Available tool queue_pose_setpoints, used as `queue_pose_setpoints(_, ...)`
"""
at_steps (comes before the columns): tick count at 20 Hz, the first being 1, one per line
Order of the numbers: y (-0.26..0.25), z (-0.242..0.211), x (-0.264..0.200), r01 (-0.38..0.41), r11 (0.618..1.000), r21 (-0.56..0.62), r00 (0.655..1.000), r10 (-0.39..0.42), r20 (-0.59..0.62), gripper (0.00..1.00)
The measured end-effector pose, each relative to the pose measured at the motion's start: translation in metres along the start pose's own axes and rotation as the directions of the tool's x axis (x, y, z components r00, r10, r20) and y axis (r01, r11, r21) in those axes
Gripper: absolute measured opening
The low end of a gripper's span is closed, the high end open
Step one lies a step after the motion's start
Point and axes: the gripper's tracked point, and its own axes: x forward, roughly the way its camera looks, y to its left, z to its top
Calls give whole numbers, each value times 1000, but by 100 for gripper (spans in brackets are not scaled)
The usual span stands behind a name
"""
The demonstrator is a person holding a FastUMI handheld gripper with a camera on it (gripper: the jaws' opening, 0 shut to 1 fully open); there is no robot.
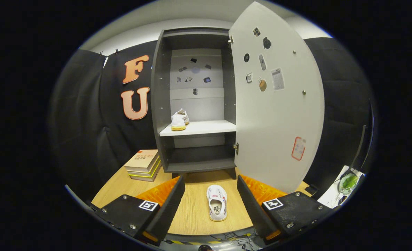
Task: Open the shoe cabinet door, grab the shoes and put them into the shoe cabinet, then close the shoe cabinet door.
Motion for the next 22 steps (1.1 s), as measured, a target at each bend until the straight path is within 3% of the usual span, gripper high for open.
queue_pose_setpoints(8,14,-81,66,-41,999,-5,992,40,-118,92)
queue_pose_setpoints(11,14,-110,94,-33,999,27,987,37,-157,79)
queue_pose_setpoints(15,14,-151,129,-35,999,41,976,43,-213,77)
queue_pose_setpoints(22,14,-230,179,-38,997,68,946,58,-318,58)
